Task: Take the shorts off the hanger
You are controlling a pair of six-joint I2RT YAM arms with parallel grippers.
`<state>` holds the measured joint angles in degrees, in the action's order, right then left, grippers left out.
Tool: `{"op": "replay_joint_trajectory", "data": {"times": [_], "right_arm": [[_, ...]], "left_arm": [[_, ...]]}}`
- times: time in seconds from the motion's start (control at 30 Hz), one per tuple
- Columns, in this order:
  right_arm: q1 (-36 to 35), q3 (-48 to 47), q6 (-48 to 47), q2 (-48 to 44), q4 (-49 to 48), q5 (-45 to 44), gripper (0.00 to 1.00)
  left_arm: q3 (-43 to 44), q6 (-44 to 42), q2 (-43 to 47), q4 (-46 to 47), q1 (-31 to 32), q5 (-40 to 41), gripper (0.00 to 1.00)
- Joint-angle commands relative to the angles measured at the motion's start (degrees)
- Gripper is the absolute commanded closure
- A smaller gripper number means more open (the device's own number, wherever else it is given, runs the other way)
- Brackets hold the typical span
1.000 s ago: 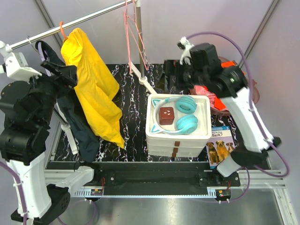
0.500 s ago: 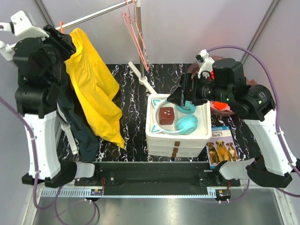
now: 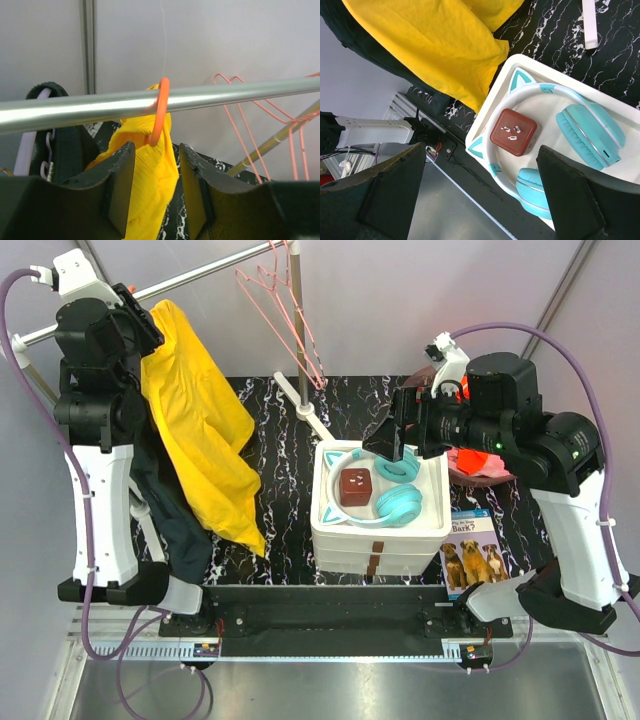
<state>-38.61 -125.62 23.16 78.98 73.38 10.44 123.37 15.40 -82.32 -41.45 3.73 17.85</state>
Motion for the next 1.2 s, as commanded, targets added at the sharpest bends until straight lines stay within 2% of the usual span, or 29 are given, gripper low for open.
{"op": "replay_joint_trajectory", "data": {"times": [0.0, 0.27, 0.47, 0.57, 0.6, 0.67, 0.7, 0.73, 1.17], "right_arm": [[-0.15, -2.78, -2.15, 1.35, 0.71, -1.73, 0.00], [-0.24, -4.80, -1.97, 2.32, 1.67, -3.40, 0.00], [-0.24, -6.13, -2.33, 2.58, 2.46, -5.24, 0.00], [-0.24, -6.91, -2.50, 2.84, 2.81, -5.51, 0.00], [-0.24, -7.26, -2.50, 2.85, 3.08, -5.69, 0.00], [-0.24, -7.70, -2.77, 3.11, 3.34, -6.04, 0.00], [-0.24, -7.71, -2.85, 3.11, 3.34, -6.22, 0.00], [-0.24, -7.79, -2.77, 3.11, 3.26, -6.48, 0.00], [-0.24, -7.36, -3.47, 3.55, 2.38, -5.69, 0.00]], "left_arm": [[2.92, -4.67, -2.05, 4.18, -1.26, 1.84, 0.56], [4.16, -5.56, -4.86, 6.20, -2.67, 1.23, 0.59], [1.70, -5.82, -4.95, 12.00, -2.85, 1.58, 0.63], [1.70, -6.35, -5.04, 13.76, -2.85, 1.23, 0.73], [1.70, -6.26, -5.13, 14.03, -2.93, 0.88, 0.83], [1.87, -5.99, -4.95, 14.47, -2.85, -0.44, 0.91], [1.87, -5.82, -4.95, 14.47, -2.85, -0.70, 0.99], [1.79, -5.64, -4.60, 14.47, -2.85, -0.71, 1.00], [-0.76, -3.62, 1.99, 14.12, -2.85, -8.88, 1.00]]}}
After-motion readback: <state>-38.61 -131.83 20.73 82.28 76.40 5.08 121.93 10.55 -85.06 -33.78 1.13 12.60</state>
